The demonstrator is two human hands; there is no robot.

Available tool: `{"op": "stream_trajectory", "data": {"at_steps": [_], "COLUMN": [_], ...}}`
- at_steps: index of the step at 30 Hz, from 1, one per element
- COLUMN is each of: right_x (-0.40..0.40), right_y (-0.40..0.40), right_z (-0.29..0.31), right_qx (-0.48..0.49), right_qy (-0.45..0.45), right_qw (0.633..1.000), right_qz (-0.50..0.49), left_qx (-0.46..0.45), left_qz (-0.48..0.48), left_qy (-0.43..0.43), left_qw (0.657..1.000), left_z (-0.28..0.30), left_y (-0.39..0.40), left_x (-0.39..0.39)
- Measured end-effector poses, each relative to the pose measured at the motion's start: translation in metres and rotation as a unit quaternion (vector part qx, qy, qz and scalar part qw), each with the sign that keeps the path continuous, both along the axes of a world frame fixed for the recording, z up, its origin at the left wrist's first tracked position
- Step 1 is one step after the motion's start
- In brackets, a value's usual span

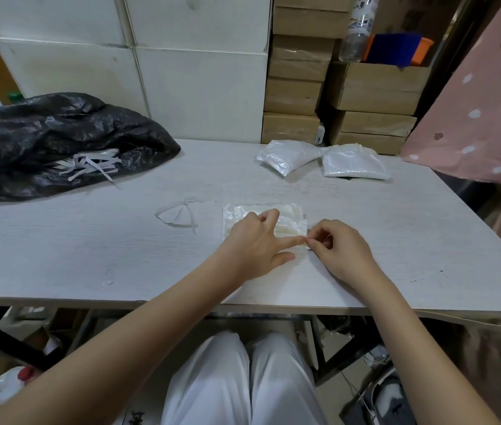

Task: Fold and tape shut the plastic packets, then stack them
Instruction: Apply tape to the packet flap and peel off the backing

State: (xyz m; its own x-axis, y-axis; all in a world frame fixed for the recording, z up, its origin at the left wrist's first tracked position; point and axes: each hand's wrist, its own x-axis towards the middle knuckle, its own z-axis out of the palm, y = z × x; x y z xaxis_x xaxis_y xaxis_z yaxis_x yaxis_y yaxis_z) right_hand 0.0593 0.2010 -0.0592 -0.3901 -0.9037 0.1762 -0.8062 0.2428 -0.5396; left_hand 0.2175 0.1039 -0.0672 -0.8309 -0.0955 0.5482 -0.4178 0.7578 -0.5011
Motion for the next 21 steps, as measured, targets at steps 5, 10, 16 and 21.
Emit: {"op": "stream_trajectory", "data": {"at_steps": [5,10,16,21], "right_x": [0.004,0.01,0.009,0.002], "right_y": [0.0,0.003,0.014,0.02], "right_z": [-0.004,-0.005,-0.009,-0.007], "right_qx": [-0.017,-0.022,-0.101,-0.147], "right_qy": [0.017,0.057,0.004,-0.01], "right_qw": [1.0,0.998,0.995,0.989], "right_qz": [0.014,0.017,0.013,-0.024], "left_qx": [-0.038,-0.014,-0.019,0.014], "left_qz": [0.009,0.025,0.021,0.025], "left_qy": [0.018,0.005,-0.026,-0.036], "left_qw": [0.999,1.0,0.999,0.999], "left_z": [0.007,0.006,0.002,0.005], "left_y": [0.004,0.005,0.002,0.007], "left_x": [-0.001,-0.003,-0.004,0.007]}}
